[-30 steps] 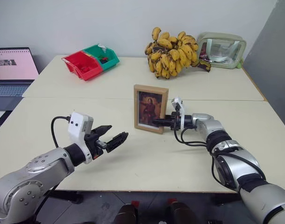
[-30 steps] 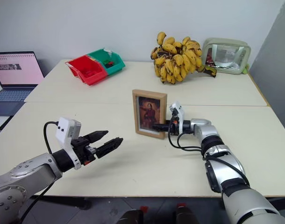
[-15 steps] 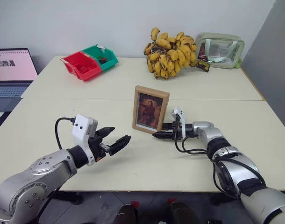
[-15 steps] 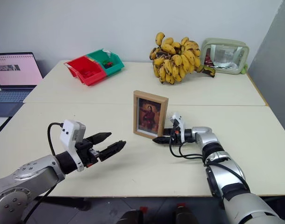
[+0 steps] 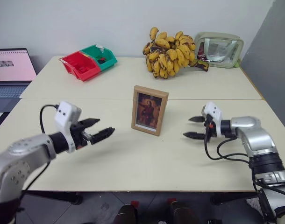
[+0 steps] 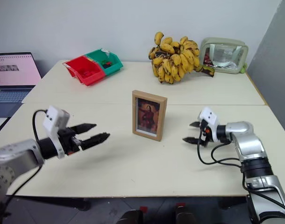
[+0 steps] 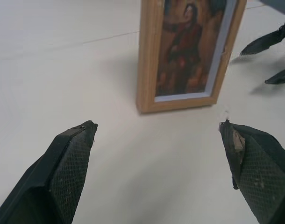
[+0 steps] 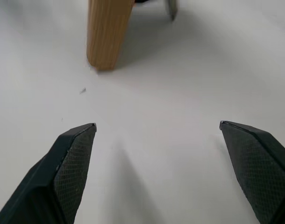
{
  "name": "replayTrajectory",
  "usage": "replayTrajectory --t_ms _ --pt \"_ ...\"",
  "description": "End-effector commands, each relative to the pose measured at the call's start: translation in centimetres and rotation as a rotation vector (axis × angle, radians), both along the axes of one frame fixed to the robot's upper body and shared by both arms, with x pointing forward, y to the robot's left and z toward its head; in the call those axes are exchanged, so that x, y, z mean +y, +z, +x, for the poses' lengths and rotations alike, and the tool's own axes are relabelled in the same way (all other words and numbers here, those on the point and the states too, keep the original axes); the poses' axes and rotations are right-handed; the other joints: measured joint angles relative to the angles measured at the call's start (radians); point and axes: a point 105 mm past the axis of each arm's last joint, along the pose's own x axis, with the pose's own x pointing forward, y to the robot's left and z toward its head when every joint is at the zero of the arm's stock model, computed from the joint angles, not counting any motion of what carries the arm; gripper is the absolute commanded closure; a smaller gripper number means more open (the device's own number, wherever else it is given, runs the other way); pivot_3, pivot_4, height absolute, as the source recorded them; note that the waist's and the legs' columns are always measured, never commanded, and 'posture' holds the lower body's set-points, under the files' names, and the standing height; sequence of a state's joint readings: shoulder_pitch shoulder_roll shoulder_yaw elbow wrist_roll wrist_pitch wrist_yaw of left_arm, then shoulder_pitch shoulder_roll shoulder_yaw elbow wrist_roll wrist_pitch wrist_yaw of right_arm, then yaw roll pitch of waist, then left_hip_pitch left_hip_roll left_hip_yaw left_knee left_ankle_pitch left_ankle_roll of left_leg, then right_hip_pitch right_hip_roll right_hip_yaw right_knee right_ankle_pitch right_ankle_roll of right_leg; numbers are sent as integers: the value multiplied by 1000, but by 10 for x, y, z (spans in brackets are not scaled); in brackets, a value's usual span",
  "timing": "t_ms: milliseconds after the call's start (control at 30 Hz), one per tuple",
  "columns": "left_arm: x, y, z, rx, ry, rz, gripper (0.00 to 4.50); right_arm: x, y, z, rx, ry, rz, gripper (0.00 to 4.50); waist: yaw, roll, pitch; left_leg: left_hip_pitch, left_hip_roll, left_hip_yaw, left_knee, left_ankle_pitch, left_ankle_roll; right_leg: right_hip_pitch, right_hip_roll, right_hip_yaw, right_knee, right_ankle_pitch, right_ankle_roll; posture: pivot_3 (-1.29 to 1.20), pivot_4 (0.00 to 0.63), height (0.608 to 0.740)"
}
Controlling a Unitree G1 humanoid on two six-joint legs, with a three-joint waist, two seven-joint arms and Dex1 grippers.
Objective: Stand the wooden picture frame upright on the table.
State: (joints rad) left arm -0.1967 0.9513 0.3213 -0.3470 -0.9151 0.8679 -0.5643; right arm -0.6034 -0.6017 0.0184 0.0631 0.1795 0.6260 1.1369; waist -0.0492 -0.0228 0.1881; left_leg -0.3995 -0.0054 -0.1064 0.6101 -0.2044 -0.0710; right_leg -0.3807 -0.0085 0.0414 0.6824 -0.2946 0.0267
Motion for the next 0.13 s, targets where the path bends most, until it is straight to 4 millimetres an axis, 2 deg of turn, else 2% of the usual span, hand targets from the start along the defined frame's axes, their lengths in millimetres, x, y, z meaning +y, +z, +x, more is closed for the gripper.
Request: replayTrajectory --t_ms 33,133 --pt "12 21 14 -56 -8 3 0 16 32 -20 -7 -10 82 30 0 0 0 0 0 0 0 0 0 0 0 -1 0 0 -1 0 150 740" --pt "12 26 21 -49 -56 43 0 22 37 -25 0 -43 96 30 0 0 0 -1 0 -1 -1 0 0 0 4 -1 0 -1 -1 0 150 740"
